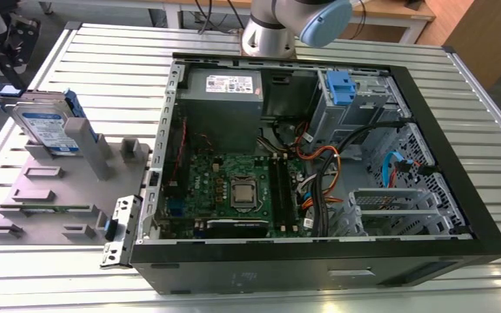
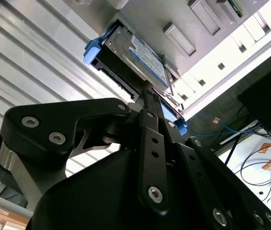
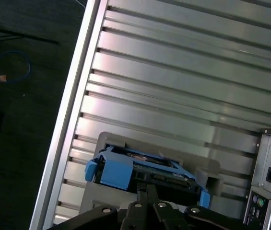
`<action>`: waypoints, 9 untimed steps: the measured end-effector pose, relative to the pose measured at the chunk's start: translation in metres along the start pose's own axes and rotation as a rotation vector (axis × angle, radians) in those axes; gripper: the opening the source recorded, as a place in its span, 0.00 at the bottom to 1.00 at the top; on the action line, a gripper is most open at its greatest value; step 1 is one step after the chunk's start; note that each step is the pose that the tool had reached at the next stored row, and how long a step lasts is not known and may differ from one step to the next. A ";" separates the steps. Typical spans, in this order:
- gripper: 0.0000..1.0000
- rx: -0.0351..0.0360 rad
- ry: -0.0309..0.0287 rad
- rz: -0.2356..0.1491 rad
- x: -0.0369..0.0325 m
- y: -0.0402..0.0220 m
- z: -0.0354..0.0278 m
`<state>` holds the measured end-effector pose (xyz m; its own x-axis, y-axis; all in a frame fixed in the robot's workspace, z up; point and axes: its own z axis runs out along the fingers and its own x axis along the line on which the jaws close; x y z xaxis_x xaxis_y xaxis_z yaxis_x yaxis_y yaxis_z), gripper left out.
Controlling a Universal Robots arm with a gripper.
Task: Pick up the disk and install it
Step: 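Pick up the disk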
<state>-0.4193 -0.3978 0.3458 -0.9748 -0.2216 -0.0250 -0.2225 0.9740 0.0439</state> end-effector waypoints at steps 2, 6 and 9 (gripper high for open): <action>0.11 -0.0003 0.0006 -0.013 0.0000 0.0000 0.0000; 0.11 -0.0010 0.0017 -0.039 0.0000 0.0000 0.0000; 0.11 -0.0015 0.0027 -0.059 0.0000 0.0000 0.0000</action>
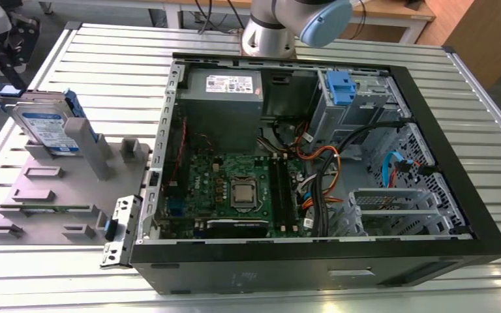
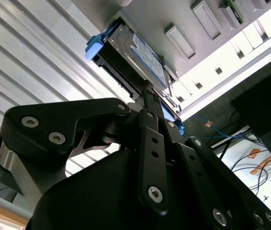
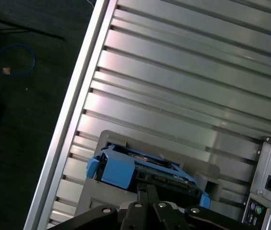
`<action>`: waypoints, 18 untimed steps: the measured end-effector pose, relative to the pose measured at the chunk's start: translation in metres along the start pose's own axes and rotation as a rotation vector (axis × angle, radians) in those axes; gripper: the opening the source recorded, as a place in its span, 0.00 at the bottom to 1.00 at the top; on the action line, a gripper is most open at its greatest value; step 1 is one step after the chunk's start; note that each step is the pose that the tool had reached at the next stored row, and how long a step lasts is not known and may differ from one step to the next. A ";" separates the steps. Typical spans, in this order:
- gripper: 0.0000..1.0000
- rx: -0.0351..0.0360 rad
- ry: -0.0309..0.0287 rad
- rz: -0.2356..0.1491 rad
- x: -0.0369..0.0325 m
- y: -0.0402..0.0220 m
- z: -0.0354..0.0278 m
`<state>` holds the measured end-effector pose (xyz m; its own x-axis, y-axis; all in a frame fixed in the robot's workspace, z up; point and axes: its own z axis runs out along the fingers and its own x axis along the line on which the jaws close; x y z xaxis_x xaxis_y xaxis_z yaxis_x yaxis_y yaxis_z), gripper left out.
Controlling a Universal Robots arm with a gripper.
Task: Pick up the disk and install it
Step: 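Pick up the disk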
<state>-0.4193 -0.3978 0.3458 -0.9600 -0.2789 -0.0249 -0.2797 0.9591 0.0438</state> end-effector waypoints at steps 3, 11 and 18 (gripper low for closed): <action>0.11 -0.0005 0.0008 -0.020 0.0000 0.0000 0.0000; 0.11 -0.0028 0.0049 -0.111 0.0000 0.0000 0.0003; 0.11 -0.0054 0.0094 -0.215 0.0000 0.0000 0.0008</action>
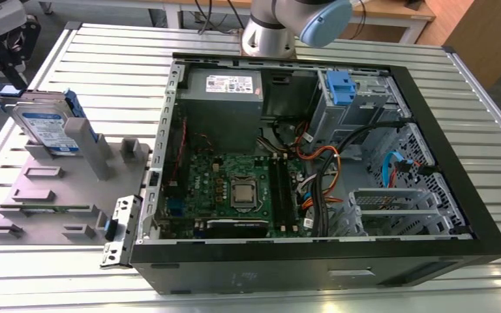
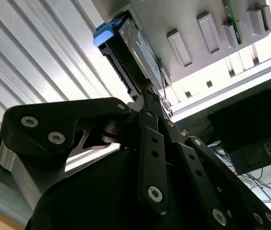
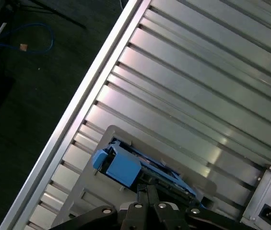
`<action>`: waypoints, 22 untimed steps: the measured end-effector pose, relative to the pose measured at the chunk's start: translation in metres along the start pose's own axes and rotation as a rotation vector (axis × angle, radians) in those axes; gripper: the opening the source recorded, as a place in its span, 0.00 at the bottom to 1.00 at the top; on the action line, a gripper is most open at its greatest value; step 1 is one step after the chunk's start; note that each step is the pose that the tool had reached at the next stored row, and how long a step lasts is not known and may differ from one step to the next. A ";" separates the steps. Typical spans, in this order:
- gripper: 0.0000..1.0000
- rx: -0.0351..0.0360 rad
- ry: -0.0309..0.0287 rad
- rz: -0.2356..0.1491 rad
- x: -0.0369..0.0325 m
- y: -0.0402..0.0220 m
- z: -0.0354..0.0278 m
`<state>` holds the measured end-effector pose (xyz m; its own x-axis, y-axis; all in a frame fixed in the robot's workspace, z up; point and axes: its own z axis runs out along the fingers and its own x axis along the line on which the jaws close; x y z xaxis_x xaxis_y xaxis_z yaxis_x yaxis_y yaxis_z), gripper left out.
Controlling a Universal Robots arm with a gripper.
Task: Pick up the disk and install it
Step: 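Pick up the disk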
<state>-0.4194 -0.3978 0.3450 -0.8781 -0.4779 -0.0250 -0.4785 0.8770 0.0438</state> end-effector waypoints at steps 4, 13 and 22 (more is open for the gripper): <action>0.11 -0.0014 0.0024 -0.055 0.0000 0.0000 0.0002; 0.11 -0.0037 0.0065 -0.148 0.0000 0.0000 0.0004; 0.11 -0.0060 0.0106 -0.241 0.0000 0.0000 0.0006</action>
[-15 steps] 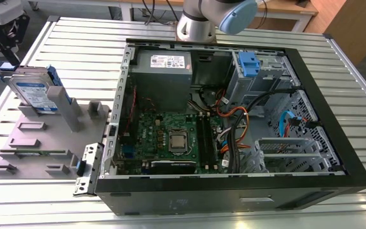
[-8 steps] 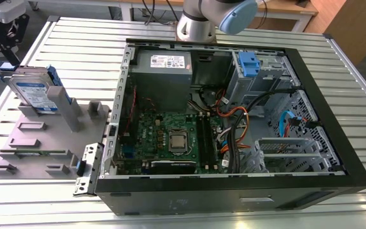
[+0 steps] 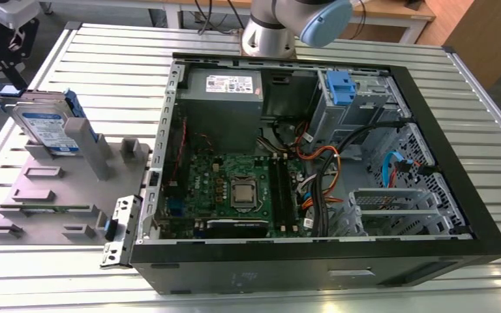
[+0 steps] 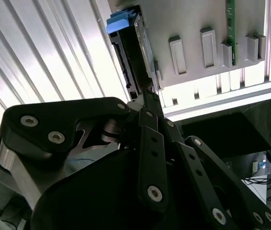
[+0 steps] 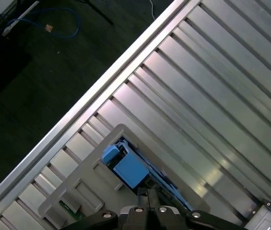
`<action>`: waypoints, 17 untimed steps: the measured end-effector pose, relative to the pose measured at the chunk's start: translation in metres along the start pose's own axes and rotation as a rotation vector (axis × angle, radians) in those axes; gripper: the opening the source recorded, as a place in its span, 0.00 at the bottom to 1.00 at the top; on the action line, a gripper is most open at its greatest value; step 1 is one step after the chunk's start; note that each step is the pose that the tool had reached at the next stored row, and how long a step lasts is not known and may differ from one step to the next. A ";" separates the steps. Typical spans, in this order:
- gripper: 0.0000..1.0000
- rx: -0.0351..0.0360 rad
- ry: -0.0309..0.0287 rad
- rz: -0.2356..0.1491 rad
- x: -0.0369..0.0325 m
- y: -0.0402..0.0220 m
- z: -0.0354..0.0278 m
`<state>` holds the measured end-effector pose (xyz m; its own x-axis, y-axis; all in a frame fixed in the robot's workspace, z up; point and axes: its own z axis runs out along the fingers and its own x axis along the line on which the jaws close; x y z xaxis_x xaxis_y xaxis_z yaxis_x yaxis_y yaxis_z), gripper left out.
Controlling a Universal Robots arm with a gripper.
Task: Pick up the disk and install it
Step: 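Pick up the disk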
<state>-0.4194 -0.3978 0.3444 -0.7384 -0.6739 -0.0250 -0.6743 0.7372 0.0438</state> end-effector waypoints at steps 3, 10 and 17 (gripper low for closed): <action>0.11 -0.0010 0.0018 -0.040 0.0000 0.0000 0.0001; 0.11 -0.0032 0.0056 -0.128 0.0000 0.0000 0.0004; 0.11 -0.0054 0.0094 -0.213 0.0000 0.0000 0.0007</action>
<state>-0.4194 -0.3978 0.3438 -0.5789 -0.8150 -0.0250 -0.8151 0.5777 0.0439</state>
